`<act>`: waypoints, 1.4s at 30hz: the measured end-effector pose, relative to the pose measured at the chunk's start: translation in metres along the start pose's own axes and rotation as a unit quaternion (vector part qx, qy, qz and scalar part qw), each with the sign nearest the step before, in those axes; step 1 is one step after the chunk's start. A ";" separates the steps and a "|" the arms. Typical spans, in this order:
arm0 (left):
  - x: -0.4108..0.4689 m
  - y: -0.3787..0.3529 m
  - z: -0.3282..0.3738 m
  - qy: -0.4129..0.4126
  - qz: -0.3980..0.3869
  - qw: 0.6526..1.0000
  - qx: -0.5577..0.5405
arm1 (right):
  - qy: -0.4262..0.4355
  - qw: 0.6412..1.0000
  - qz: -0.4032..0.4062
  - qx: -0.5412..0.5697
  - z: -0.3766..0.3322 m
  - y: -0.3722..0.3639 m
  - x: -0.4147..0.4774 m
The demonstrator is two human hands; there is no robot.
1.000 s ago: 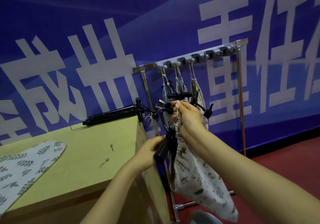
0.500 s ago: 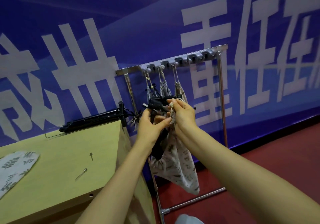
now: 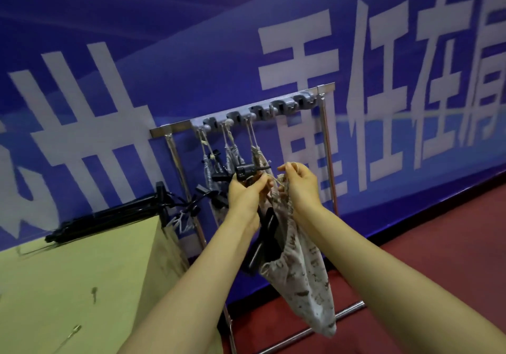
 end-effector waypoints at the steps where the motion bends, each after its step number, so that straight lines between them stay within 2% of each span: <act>1: 0.004 -0.011 -0.006 0.016 0.007 0.999 -0.028 | 0.002 1.000 -0.007 -0.022 -0.003 0.005 0.007; 7: 0.039 -0.058 -0.038 0.076 0.040 0.992 -0.096 | -0.046 0.996 -0.073 -0.035 -0.026 0.021 0.050; 11: 0.074 -0.076 -0.043 0.061 0.030 0.994 -0.086 | 0.033 0.976 -0.120 -0.178 -0.050 0.013 0.071; 14: 0.111 -0.085 -0.038 0.047 0.005 0.997 -0.063 | 0.083 0.965 -0.097 -0.228 -0.072 0.011 0.102; 17: 0.142 -0.092 -0.037 0.059 -0.030 0.995 -0.072 | 0.115 0.950 -0.054 -0.287 -0.089 0.010 0.133; 20: 0.171 -0.094 -0.041 0.068 -0.025 0.991 -0.116 | 0.110 0.930 -0.091 -0.338 -0.095 -0.005 0.156; 23: 0.200 -0.095 -0.045 0.051 -0.003 0.988 -0.143 | 0.091 0.941 -0.115 -0.305 -0.092 -0.019 0.182; 27: 0.232 -0.104 -0.045 0.019 0.006 0.995 -0.098 | 0.107 0.983 -0.044 -0.141 -0.095 -0.023 0.218; 32: 0.269 -0.116 -0.039 -0.028 0.014 0.999 -0.035 | 0.118 0.992 0.021 -0.030 -0.091 -0.041 0.248; 36: 0.288 -0.115 -0.037 -0.079 0.041 0.995 0.035 | 0.149 0.987 0.063 -0.018 -0.091 -0.054 0.273; 42: 0.292 -0.118 -0.040 -0.124 0.085 0.978 0.143 | 0.125 0.988 0.081 -0.036 -0.079 -0.066 0.308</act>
Point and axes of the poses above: each hand's wrist, its own x-axis towards the middle knuckle, its own y-axis out of the back of the hand, z = x × y, the point moved 8 cm from there along x, towards the middle knuckle, and after that the axes turned 11 degrees about -y, right-handed, at the moved point
